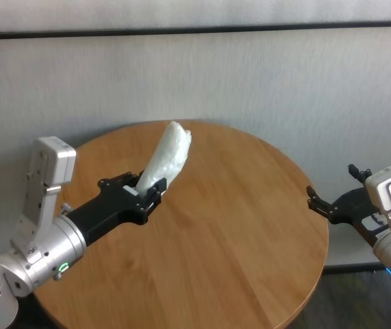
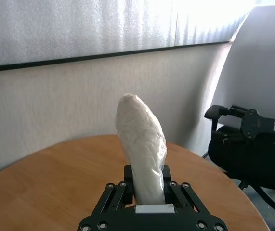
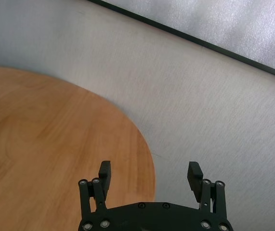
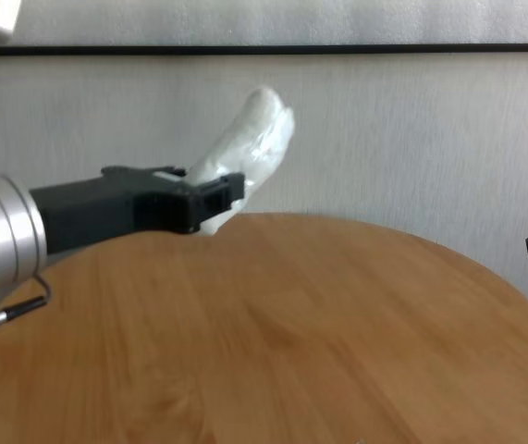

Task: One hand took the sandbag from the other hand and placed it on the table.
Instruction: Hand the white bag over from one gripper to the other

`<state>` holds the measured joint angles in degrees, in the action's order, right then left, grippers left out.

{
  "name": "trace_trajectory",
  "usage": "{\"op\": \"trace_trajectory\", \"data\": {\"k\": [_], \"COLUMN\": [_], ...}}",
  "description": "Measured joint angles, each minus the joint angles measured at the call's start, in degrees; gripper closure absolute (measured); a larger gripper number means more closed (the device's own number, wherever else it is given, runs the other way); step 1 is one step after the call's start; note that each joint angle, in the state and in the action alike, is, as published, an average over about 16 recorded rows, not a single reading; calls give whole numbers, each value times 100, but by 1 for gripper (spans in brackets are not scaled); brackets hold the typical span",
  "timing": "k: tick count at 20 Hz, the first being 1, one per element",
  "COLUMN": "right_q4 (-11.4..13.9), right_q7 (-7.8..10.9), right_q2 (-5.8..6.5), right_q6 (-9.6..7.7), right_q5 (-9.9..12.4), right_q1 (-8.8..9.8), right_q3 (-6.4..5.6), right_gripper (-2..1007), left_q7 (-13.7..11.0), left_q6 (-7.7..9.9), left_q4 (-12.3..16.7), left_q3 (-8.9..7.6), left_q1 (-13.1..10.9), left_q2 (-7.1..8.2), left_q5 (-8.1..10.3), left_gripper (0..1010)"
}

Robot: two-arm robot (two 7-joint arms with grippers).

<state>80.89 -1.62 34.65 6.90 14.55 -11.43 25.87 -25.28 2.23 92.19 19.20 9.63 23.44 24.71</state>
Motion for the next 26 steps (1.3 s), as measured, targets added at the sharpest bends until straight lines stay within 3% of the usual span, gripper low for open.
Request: {"op": "trace_trajectory", "data": {"k": [13, 26], "right_q4": [0, 0], "right_q7": [0, 0], "right_q2": [0, 0], "right_q6": [0, 0], "right_q5": [0, 0], "right_q1": [0, 0], "right_q3": [0, 0], "right_gripper": [4, 4], "left_q7": [-7, -130], "left_q6": [83, 47], "left_q4": [411, 578], "left_q3": [318, 545], "left_q1": [58, 107], "left_q2": [93, 184], "left_q5": [94, 141], "left_gripper": [665, 665]}}
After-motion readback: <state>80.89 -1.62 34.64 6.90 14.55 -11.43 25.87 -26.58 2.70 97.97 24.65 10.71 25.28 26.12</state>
